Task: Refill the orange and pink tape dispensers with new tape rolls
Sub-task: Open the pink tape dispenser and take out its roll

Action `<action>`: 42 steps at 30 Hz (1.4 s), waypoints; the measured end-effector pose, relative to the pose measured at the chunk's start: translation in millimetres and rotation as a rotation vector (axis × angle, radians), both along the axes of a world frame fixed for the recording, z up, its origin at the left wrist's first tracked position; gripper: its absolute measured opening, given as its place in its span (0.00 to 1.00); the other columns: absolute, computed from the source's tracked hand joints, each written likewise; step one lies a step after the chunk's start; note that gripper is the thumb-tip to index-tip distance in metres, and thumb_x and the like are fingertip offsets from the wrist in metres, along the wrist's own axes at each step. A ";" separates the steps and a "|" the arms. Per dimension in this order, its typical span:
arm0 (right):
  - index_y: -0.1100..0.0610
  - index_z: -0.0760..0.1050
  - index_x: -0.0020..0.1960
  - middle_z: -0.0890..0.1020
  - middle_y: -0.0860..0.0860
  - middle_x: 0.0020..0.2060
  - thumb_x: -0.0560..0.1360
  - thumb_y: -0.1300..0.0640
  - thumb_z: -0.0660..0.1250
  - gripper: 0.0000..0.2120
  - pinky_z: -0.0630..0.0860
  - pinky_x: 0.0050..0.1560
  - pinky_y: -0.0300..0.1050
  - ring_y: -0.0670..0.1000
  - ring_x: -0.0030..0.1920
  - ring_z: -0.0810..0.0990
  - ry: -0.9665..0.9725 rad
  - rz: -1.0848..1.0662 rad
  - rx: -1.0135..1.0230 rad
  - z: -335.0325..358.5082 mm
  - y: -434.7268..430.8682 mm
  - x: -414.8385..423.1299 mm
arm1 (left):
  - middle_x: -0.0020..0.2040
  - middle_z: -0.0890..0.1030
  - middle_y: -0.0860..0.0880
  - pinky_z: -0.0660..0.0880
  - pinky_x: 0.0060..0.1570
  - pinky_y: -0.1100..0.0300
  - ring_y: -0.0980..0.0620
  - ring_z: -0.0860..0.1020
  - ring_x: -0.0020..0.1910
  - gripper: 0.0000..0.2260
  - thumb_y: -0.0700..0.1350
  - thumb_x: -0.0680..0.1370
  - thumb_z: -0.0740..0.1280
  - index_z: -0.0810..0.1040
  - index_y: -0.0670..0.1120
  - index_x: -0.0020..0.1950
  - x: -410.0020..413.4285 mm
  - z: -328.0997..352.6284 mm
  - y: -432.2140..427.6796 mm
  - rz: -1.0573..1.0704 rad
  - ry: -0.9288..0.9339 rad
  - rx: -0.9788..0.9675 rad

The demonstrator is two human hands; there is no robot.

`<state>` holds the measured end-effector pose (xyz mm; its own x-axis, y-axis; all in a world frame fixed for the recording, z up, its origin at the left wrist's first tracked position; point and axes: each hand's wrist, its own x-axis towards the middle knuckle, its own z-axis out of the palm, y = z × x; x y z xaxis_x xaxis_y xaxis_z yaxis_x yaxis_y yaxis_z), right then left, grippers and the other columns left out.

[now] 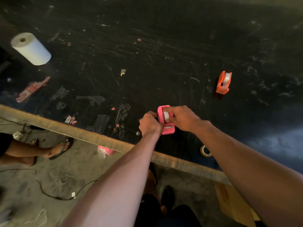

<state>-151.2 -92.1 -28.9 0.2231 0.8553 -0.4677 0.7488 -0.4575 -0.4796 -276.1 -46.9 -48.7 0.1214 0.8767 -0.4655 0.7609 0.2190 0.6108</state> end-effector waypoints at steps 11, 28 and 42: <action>0.49 0.79 0.59 0.76 0.50 0.51 0.76 0.57 0.70 0.13 0.75 0.55 0.48 0.50 0.52 0.76 -0.027 0.051 0.153 25.6 -23.1 3.2 | 0.57 0.86 0.42 0.80 0.58 0.52 0.40 0.84 0.59 0.09 0.42 0.79 0.70 0.85 0.48 0.58 -2.4 18.5 -2.8 -0.127 0.060 0.090; 0.52 0.81 0.57 0.83 0.50 0.48 0.75 0.63 0.71 0.13 0.82 0.51 0.49 0.49 0.49 0.82 0.075 -0.181 0.236 54.5 -79.0 -30.8 | 0.60 0.85 0.40 0.85 0.58 0.47 0.43 0.85 0.57 0.07 0.37 0.78 0.74 0.88 0.47 0.53 -32.6 40.9 -34.1 -0.123 -0.522 -0.243; 0.52 0.78 0.60 0.83 0.53 0.52 0.72 0.58 0.73 0.17 0.81 0.52 0.49 0.54 0.52 0.82 -0.127 -0.525 0.144 57.0 -98.2 -58.4 | 0.53 0.87 0.41 0.83 0.40 0.61 0.49 0.85 0.51 0.06 0.35 0.77 0.73 0.87 0.45 0.49 -53.9 44.2 -12.5 -0.201 -0.561 -0.391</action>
<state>-209.5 -190.3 28.1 0.6837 0.6670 -0.2960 0.4937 -0.7215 -0.4854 -330.0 -59.4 -4.5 0.5764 0.5934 -0.5618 0.4038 0.3908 0.8272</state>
